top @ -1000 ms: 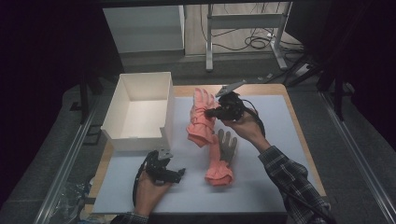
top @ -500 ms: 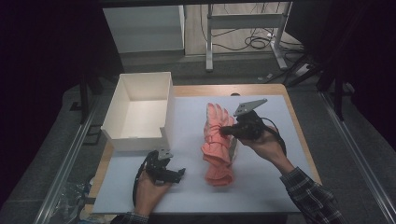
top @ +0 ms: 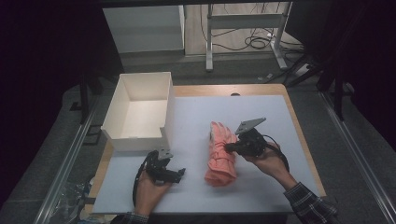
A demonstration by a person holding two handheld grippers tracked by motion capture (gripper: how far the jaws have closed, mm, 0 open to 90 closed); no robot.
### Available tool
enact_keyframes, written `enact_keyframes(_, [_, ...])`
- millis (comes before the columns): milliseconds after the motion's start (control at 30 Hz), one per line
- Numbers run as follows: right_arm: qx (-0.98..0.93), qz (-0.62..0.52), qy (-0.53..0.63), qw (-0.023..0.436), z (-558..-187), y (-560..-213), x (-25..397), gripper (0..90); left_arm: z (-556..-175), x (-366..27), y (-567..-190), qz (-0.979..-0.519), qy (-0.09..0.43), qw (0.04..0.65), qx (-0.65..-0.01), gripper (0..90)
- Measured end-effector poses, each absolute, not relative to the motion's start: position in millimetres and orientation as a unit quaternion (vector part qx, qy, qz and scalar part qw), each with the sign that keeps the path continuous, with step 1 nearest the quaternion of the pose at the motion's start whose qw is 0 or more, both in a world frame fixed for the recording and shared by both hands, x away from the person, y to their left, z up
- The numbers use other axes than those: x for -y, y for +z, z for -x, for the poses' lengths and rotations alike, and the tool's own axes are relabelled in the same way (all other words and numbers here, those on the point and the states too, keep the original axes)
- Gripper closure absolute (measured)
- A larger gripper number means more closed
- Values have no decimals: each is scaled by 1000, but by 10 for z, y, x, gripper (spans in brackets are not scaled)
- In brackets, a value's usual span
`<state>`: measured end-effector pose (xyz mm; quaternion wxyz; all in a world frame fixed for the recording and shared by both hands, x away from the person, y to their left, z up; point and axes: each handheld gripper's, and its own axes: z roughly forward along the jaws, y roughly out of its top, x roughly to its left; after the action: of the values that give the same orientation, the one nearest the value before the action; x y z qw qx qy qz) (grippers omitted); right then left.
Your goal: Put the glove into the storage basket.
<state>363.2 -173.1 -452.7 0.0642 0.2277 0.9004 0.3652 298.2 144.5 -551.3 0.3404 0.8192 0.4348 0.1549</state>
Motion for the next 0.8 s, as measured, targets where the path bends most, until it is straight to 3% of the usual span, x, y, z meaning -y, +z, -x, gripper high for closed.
enact_keyframes(333, [-904,-223,359,58,-3621,-4712,1679,866,-2981,-1447,-5512,-820,155,339,-434,6])
enact_keyframes(467, [-902,-224,364,63,-3617,-4678,1722,766,-2980,-1443,-5513,-819,154,340,-436,6])
enact_keyframes(800, [-891,-226,386,84,-3563,-4509,1839,641,-2980,-1443,-5514,-818,155,340,-436,6])
